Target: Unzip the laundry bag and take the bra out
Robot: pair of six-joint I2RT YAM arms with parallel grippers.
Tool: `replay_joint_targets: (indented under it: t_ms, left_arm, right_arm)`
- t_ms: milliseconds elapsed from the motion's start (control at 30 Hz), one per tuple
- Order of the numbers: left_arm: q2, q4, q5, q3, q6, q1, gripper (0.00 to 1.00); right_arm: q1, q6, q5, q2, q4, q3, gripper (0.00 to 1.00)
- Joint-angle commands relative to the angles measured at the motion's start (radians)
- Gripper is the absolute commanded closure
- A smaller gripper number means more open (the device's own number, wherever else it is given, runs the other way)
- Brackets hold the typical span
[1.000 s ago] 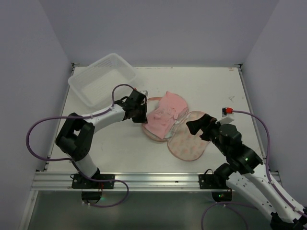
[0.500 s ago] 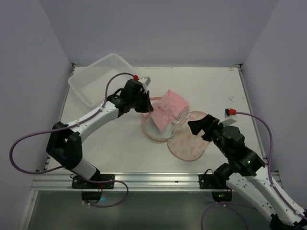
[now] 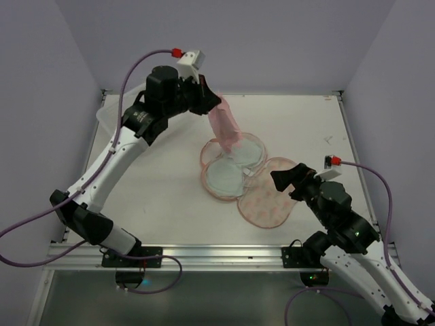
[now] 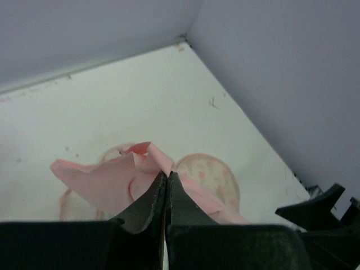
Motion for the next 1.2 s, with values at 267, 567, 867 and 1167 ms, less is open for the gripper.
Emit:
replay_joint_targets:
  t_ms: [267, 567, 867, 1167]
  left_arm:
    - [0.089, -0.094, 0.002, 0.393, 0.043, 0.305, 1.00]
    - [0.184, -0.018, 0.145, 0.575, -0.040, 0.546, 1.00]
    - [0.328, 0.039, 0.260, 0.590, -0.080, 0.654, 1.00]
    - [0.483, 0.047, 0.389, 0.605, -0.073, 0.654, 1.00]
  right_arm:
    - [-0.001, -0.042, 0.002, 0.013, -0.001, 0.067, 0.02]
    - [-0.003, -0.064, -0.021, 0.077, 0.016, 0.082, 0.02]
    - [-0.001, -0.068, -0.028, 0.109, 0.031, 0.087, 0.02]
    - [-0.001, -0.071, -0.021, 0.134, 0.031, 0.090, 0.01]
